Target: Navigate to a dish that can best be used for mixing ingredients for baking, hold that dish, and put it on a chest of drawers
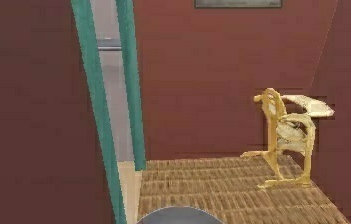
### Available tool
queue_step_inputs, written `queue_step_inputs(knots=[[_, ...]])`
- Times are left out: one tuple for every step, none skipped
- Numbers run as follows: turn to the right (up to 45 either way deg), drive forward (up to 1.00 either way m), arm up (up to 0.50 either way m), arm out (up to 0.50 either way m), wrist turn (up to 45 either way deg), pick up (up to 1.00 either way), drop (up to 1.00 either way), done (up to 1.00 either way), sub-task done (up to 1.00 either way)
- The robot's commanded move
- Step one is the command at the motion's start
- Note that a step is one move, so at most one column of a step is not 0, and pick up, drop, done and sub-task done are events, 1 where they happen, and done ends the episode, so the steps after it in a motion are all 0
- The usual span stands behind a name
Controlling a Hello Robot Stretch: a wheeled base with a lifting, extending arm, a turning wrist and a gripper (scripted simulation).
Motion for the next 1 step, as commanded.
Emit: queue_step_inputs(knots=[[0.0, 0.80, 0.00, 0.00, 0.0, 0.00, 0.00, 0.00, 0.00]])
